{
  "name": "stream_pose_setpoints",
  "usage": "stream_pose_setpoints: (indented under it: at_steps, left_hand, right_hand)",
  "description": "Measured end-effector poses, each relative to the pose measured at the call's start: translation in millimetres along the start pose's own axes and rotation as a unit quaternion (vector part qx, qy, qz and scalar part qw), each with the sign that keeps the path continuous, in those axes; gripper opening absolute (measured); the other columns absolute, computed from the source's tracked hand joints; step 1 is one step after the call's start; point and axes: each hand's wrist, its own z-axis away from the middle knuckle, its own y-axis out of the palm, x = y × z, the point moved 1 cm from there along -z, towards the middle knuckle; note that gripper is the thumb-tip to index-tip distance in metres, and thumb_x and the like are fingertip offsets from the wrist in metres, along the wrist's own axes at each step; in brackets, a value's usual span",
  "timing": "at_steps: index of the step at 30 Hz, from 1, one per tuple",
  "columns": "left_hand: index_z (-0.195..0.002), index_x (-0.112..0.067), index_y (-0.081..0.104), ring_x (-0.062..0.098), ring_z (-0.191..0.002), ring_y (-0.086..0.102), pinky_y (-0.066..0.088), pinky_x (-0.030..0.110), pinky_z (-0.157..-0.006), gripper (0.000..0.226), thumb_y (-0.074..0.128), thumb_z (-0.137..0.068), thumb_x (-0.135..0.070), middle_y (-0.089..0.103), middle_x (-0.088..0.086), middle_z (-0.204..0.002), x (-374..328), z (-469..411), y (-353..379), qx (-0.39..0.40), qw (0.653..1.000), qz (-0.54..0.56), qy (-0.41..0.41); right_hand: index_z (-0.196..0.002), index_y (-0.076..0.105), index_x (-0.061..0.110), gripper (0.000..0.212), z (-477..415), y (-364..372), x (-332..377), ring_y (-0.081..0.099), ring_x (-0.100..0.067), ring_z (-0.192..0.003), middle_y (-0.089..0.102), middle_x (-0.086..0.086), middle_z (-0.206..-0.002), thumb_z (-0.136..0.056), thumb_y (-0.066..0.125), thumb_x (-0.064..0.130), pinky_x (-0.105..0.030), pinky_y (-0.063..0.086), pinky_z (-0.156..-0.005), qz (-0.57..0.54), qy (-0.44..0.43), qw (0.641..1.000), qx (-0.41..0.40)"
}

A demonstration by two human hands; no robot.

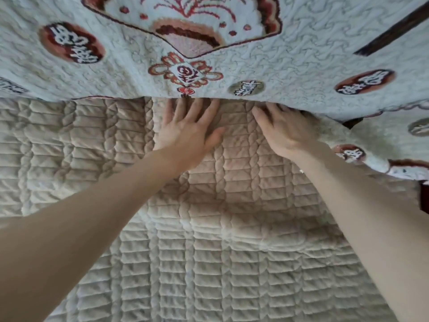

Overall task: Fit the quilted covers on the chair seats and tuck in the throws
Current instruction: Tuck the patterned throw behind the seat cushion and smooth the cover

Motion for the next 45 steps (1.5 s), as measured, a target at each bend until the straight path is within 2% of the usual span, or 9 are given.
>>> stream_pose_setpoints:
  at_steps: [7,13,17,21,25,31,35,39,45]
  left_hand:
    - [-0.151,-0.029,0.020,0.033,-0.141,0.024,0.016,0.051,-0.113,0.061,0.020,-0.098,-0.059,0.029,0.010,-0.154,-16,-24,-10,0.003,1.000,0.001,0.009]
    - [-0.152,-0.029,0.016,0.033,-0.144,0.015,0.008,0.059,-0.114,0.063,0.016,-0.097,-0.061,0.022,0.007,-0.156,-32,-26,-5,0.008,0.999,0.012,-0.040]
    - [-0.153,-0.036,-0.008,0.032,-0.148,-0.007,-0.009,0.056,-0.114,0.068,0.009,-0.093,-0.063,-0.002,0.001,-0.163,-41,-1,2,0.011,1.000,0.000,0.004]
    - [-0.151,-0.038,-0.013,0.030,-0.146,-0.020,-0.009,0.056,-0.116,0.069,0.003,-0.088,-0.064,-0.018,-0.006,-0.161,-63,8,8,0.011,0.998,-0.026,0.056]
    - [-0.152,-0.037,-0.011,0.028,-0.148,-0.014,-0.010,0.056,-0.116,0.071,0.000,-0.086,-0.063,-0.012,-0.005,-0.162,-112,-13,5,0.007,0.998,-0.016,0.053]
    - [-0.154,-0.034,0.006,0.040,-0.146,0.006,0.004,0.057,-0.116,0.069,0.010,-0.092,-0.064,0.014,0.000,-0.162,-157,-42,3,-0.016,0.999,-0.027,0.014]
    - [-0.155,-0.031,0.008,0.046,-0.144,0.006,0.003,0.054,-0.116,0.068,0.013,-0.093,-0.060,0.013,0.004,-0.162,-174,-45,8,-0.021,0.999,-0.023,-0.012]
    - [-0.154,-0.032,0.004,0.043,-0.146,0.002,-0.005,0.050,-0.118,0.068,0.011,-0.093,-0.058,0.010,0.004,-0.162,-175,-42,10,-0.011,0.999,-0.026,-0.021]
    - [-0.154,-0.024,0.021,0.034,-0.146,0.018,0.007,0.050,-0.117,0.070,0.006,-0.094,-0.058,0.023,0.008,-0.159,-197,-37,11,-0.026,0.998,-0.029,0.057]
  right_hand:
    - [-0.154,-0.005,0.019,0.079,70,44,-12,-0.018,-0.011,-0.146,-0.013,0.004,-0.161,-0.089,-0.005,0.063,-0.038,-0.015,-0.117,0.004,0.030,0.999,-0.029]
    - [-0.155,0.001,0.019,0.069,35,32,-47,-0.001,-0.019,-0.149,-0.006,0.000,-0.163,-0.100,0.015,0.057,-0.041,-0.004,-0.118,-0.101,0.097,0.990,-0.002]
    - [-0.154,0.017,0.018,0.066,11,12,-82,0.012,-0.025,-0.148,0.012,-0.006,-0.162,-0.100,0.020,0.057,-0.043,0.009,-0.118,-0.033,0.066,0.997,0.012]
    - [-0.154,0.017,0.022,0.065,6,-5,-92,0.012,-0.023,-0.148,0.014,-0.003,-0.162,-0.100,0.020,0.058,-0.036,0.010,-0.117,-0.078,0.050,0.995,0.030]
    - [-0.155,-0.002,0.025,0.070,49,14,-114,-0.006,-0.015,-0.149,-0.009,0.007,-0.162,-0.098,0.010,0.062,-0.038,-0.002,-0.119,0.007,-0.025,1.000,-0.009]
    - [-0.147,-0.024,0.025,0.072,99,49,-132,-0.032,-0.009,-0.141,-0.034,0.008,-0.154,-0.090,-0.005,0.065,-0.039,-0.013,-0.116,0.007,-0.018,1.000,-0.002]
    - [-0.154,-0.012,0.023,0.076,82,38,-149,-0.003,-0.016,-0.149,-0.014,0.005,-0.161,-0.094,0.008,0.066,-0.038,0.008,-0.121,-0.071,-0.003,0.997,-0.003]
    - [-0.154,0.011,0.023,0.061,48,1,-182,0.039,-0.030,-0.135,0.022,-0.005,-0.160,-0.101,0.019,0.054,-0.041,0.036,-0.103,-0.123,0.036,0.990,0.064]
    - [-0.146,0.028,0.023,0.056,30,-18,-199,0.037,-0.031,-0.136,0.035,-0.011,-0.152,-0.101,0.023,0.056,-0.044,0.031,-0.105,-0.120,0.050,0.987,0.096]
